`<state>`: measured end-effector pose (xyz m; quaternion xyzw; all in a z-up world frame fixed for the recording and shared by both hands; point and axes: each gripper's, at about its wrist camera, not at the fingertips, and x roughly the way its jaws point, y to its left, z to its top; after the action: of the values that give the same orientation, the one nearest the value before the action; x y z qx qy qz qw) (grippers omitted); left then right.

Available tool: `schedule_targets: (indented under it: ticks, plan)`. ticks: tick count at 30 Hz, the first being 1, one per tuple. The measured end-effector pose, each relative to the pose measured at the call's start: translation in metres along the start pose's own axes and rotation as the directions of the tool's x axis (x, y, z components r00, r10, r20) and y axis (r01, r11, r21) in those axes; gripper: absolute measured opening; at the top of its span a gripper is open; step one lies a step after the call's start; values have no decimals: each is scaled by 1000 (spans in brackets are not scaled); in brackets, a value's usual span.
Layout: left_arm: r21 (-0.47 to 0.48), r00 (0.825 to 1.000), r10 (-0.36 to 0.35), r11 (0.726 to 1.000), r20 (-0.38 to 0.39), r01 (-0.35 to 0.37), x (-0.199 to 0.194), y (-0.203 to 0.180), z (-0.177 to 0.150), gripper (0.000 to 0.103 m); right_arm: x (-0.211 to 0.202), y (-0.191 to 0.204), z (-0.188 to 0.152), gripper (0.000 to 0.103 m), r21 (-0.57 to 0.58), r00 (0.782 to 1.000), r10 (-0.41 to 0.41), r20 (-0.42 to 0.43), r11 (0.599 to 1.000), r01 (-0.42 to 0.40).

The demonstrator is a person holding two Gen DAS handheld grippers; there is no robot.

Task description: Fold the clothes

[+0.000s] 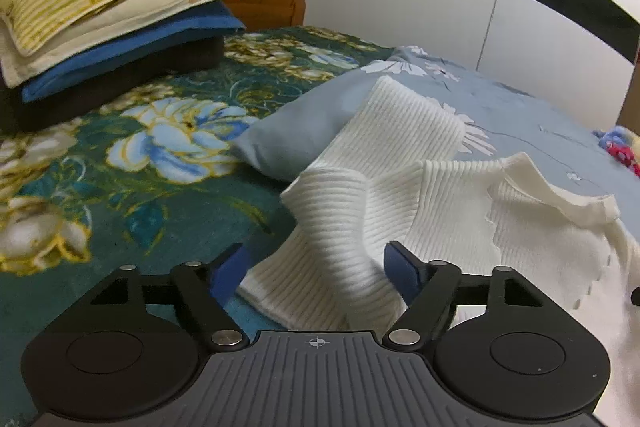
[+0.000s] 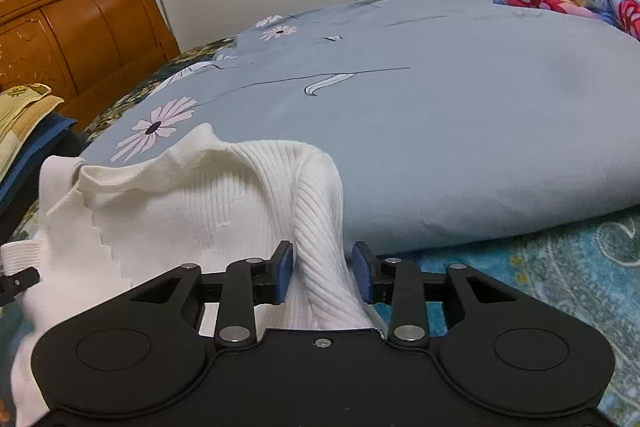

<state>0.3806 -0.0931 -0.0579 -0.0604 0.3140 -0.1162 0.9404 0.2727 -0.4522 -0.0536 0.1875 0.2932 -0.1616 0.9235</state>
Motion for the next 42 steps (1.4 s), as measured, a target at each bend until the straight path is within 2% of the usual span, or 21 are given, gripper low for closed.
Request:
schedule_targets:
  ticks: [1,2,3,4,6,8,10,13,19,25,32,35,42]
  plan:
    - [-4,1000,-3,1000,-5,3,-2,2,0,75,-3,-1,0,41,5,1000,3,0,1000,-3]
    - [-9,1000,-7,1000,-10,7,-5,4,0,78,-7,-2,-1,49,15,1000,8,4,1000,-8]
    - [-13,1000,-10,1000,-15,10,-7,6,-1,86,-11,-3,-2,55,27,1000,14,8,1000,-14]
    - [-17,1000,-14,1000,-20,13,-10,8,-1,86,-16,-4,-3,61,34,1000,20,14,999,-21]
    - [-29,1000,-17,999,-24,16,-17,12,-2,86,-25,-6,-3,62,39,999,29,23,999,-30]
    - [-44,1000,-14,999,-21,14,-29,17,-3,87,-34,-8,-3,67,35,999,31,22,999,-32]
    - [-62,1000,-11,998,-17,10,-40,22,-4,102,-44,-9,-5,69,23,999,36,20,999,-36]
    - [-89,1000,-10,996,-15,9,-58,31,-6,102,-64,-9,-10,77,-18,998,52,33,999,-51]
    - [-180,999,-33,983,-13,31,-91,47,-11,102,-100,-9,-25,83,-59,996,83,24,995,-82]
    - [-198,999,-45,979,-21,40,-123,51,-21,103,-136,-6,-46,90,-85,991,131,25,988,-128]
    - [-195,996,-80,978,-31,73,-163,47,-50,103,-173,-1,-81,99,-79,979,201,-22,976,-202]
    - [-185,995,-98,978,-29,91,-179,47,-64,103,-187,0,-95,99,-67,973,224,-47,972,-227]
    - [-208,988,-142,970,-66,126,-201,48,-92,103,-214,-1,-116,99,-26,972,231,-41,972,-232]
